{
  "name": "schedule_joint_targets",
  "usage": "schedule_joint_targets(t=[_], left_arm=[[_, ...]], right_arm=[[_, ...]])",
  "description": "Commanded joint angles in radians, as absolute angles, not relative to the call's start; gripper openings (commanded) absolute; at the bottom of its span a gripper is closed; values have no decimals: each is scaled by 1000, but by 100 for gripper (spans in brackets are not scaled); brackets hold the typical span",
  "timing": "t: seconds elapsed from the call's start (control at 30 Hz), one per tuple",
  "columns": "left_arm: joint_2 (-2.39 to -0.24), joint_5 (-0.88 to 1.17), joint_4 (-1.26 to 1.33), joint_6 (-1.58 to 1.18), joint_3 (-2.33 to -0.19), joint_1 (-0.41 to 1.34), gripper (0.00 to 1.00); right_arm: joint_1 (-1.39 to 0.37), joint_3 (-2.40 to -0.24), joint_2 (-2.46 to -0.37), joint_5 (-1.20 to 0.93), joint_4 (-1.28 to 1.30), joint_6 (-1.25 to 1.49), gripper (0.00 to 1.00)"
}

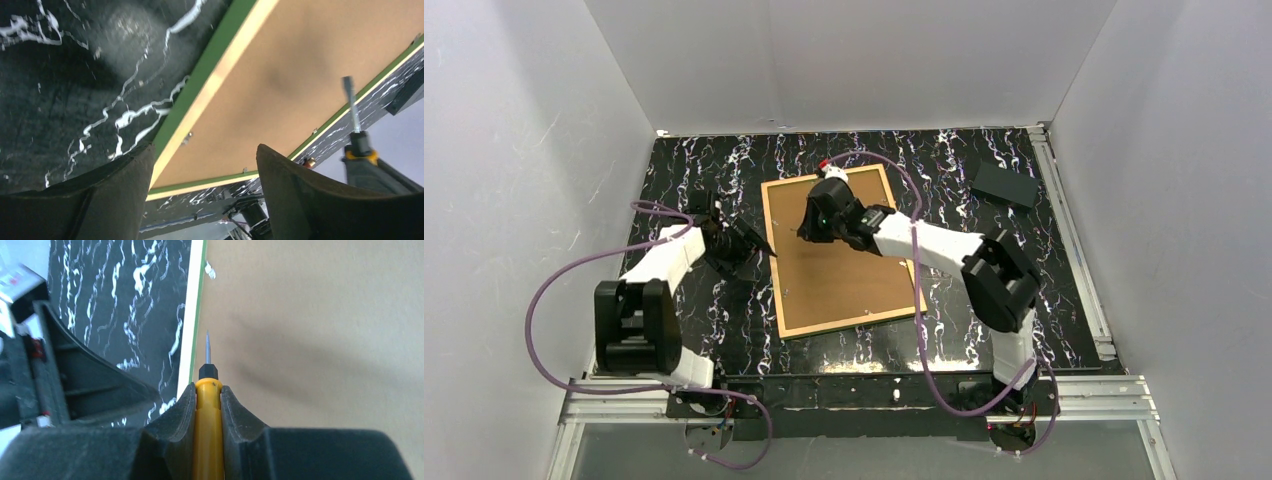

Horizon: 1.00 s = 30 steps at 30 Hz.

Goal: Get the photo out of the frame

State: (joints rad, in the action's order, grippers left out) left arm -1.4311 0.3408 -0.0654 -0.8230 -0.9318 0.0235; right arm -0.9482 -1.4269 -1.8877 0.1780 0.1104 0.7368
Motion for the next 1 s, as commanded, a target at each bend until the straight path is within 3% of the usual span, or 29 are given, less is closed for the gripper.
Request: schedule_joint_targets(t=[0.0,0.07,0.23,0.47,0.63,0.97], left_arm=[[-1509,395,-67,-832,-953,-41,66],[-1540,401,-95,-817,-966,-46,60],[-1600,404,-125,-791,-970,-49,56],[-1712,445,-191,-735,-1040,-49,55],[-1743,432,-208,-721,-1047,-48,47],[-1775,393,-240,-712,-1053,-45,49]], right_arm=[[-909,-1628,-1994,116,164,702,1],[-889,-1697,-2054,70,166,695,1],[-883,-1860,-2177,20,218,638,1],[-882,-1956,-2262,7,257,595,1],[-882,-1959,-2277,7,255,589,1],[-881,-2004,-2333,-27,250,580,1]])
